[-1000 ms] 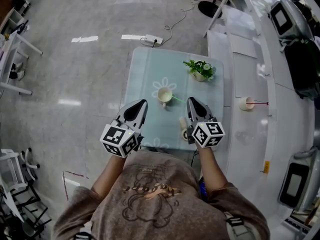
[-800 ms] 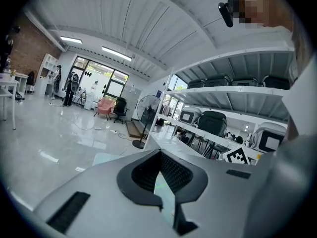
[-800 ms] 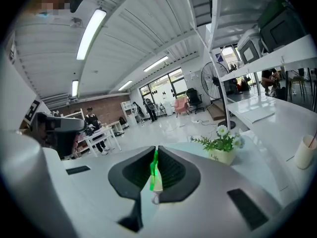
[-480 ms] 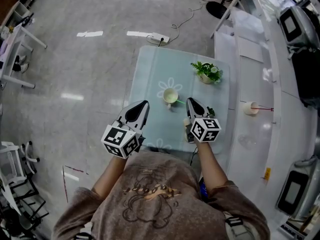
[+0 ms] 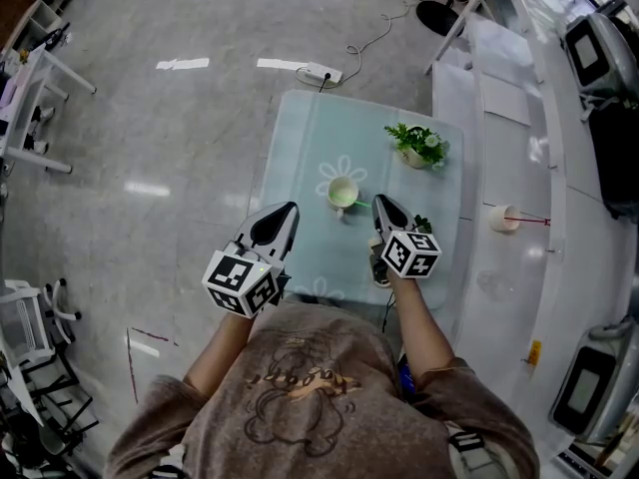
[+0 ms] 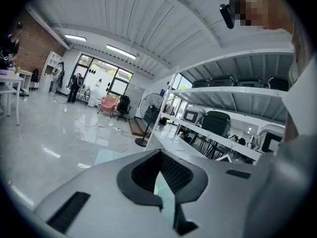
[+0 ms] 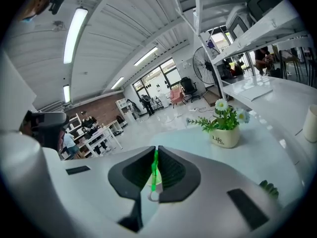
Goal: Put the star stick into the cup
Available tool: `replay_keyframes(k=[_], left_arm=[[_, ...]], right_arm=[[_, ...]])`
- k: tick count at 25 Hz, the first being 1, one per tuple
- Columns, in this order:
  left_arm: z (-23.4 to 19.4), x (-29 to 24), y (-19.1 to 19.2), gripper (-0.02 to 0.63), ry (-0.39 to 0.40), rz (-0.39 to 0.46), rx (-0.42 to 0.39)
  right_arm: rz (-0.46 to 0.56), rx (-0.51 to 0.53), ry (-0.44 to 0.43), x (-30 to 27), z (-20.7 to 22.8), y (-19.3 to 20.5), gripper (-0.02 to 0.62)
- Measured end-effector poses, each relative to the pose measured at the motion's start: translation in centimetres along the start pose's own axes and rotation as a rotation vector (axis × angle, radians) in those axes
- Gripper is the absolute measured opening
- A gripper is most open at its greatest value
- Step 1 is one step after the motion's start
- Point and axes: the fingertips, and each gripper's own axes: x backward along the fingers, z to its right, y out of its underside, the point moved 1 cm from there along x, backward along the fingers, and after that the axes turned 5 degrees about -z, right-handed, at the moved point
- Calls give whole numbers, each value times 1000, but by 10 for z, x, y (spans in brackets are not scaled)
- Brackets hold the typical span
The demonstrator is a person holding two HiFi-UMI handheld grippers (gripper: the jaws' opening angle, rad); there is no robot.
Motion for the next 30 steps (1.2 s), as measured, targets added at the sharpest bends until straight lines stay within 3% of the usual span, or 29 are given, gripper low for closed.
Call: replay_keyframes(k=[8, 15, 30], left_arm=[[-2, -5, 0, 21, 2, -4, 23], [-3, -9, 1, 21, 9, -6, 25], [26, -21, -7, 21, 124, 1, -3]], right_arm=[[5, -9, 8, -5, 9, -4, 24], [-7, 23, 3, -5, 8, -9, 88], [100, 111, 60, 55, 1, -56, 121]])
